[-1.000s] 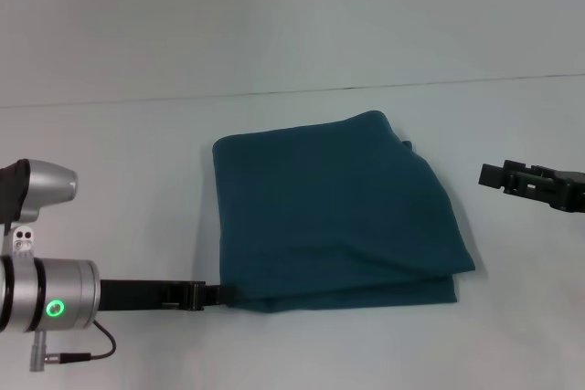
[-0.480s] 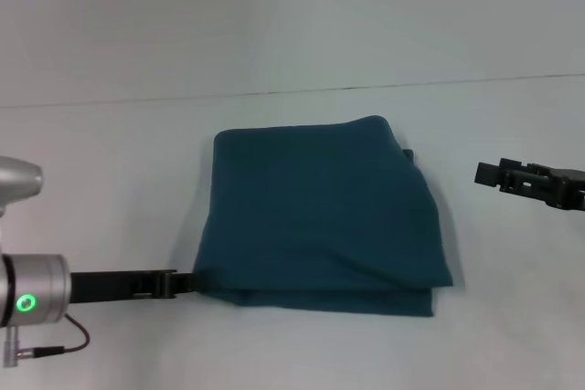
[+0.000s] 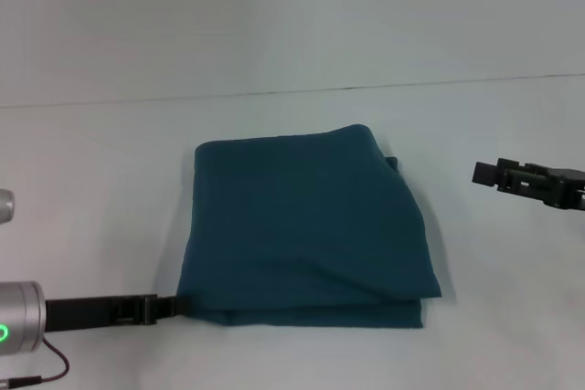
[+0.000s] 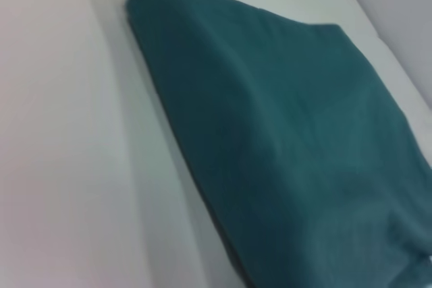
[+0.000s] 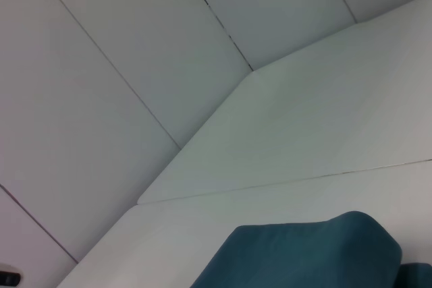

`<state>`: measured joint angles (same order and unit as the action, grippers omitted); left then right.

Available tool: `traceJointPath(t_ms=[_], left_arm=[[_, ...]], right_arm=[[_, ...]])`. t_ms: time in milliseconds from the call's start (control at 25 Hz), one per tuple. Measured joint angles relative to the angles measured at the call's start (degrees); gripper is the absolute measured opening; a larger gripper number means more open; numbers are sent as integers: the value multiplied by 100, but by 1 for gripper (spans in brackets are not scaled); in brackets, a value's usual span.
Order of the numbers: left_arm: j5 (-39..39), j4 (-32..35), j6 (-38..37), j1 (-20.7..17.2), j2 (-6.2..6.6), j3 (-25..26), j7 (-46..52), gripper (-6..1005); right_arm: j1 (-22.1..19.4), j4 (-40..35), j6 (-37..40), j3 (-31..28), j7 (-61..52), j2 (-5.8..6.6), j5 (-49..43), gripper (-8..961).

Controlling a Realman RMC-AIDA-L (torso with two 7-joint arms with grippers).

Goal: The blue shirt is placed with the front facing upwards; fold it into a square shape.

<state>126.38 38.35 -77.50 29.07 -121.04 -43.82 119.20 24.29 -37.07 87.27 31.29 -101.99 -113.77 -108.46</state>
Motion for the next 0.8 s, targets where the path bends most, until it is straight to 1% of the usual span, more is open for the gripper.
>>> traceJointPath(t_ms=[280,560,680,800], left_arm=[[-43,75,-647,-47,-10,199,-286,130],[-7,199,-657,-82,28,363,-282,171],[-26,424,-674,-134,90,681,-330,189],[-318,649,-960,-161,99,1092,-659,289]], right_arm=[[8,-1,1,11,0,4,0,915],[5,-2,26,7,35,18,0,915],[-22,-3,109,14,172,42,1,915],[-50,-3,224,-3,403,40,3,915]])
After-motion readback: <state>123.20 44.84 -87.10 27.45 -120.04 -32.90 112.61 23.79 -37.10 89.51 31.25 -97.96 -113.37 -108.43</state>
